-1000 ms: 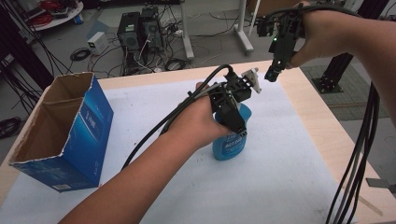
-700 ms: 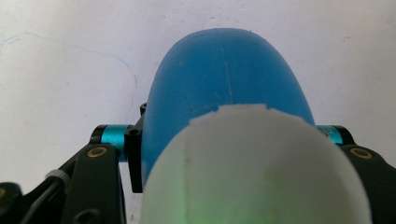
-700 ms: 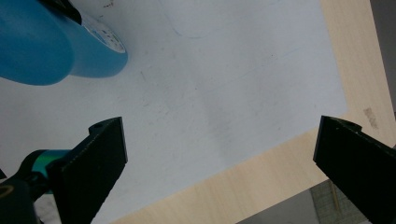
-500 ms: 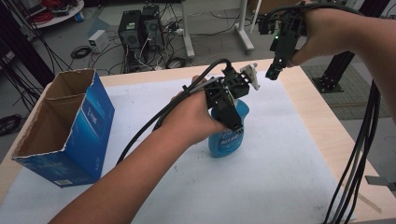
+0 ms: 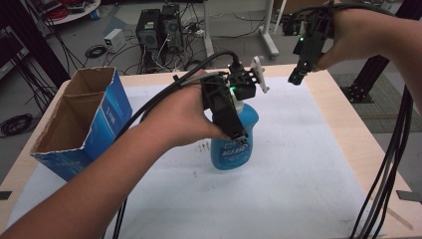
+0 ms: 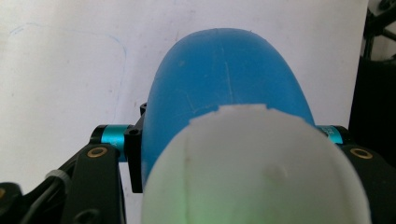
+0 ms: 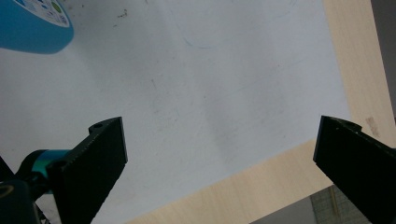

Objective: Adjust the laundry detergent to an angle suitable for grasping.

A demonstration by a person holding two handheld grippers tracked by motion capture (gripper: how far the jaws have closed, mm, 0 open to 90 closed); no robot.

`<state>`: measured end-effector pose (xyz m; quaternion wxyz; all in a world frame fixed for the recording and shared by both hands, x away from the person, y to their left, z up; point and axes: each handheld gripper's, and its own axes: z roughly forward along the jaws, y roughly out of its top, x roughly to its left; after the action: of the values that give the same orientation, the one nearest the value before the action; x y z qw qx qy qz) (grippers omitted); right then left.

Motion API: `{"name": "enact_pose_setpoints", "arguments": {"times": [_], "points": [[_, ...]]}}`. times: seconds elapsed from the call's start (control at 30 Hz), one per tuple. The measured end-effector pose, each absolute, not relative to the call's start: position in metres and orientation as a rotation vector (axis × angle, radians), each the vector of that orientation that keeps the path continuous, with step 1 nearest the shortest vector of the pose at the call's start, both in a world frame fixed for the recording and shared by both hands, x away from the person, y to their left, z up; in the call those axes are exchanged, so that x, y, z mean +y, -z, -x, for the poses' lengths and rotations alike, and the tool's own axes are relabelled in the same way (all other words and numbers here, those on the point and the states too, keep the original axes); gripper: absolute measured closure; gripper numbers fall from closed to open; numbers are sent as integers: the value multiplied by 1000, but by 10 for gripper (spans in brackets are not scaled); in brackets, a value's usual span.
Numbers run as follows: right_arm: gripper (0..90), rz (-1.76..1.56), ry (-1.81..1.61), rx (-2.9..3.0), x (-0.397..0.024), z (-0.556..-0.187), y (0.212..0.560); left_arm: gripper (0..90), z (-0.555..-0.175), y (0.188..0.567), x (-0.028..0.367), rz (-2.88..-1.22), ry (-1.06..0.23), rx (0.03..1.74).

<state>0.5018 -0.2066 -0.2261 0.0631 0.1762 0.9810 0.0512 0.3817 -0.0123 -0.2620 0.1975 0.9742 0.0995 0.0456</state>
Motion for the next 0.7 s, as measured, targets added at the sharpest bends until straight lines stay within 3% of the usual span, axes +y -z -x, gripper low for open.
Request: {"name": "enact_pose_setpoints", "arguments": {"times": [0.7], "points": [[18,-304,-115,3042,-127,-490,245,391,-342,248,61,-2748,52,36]]}}
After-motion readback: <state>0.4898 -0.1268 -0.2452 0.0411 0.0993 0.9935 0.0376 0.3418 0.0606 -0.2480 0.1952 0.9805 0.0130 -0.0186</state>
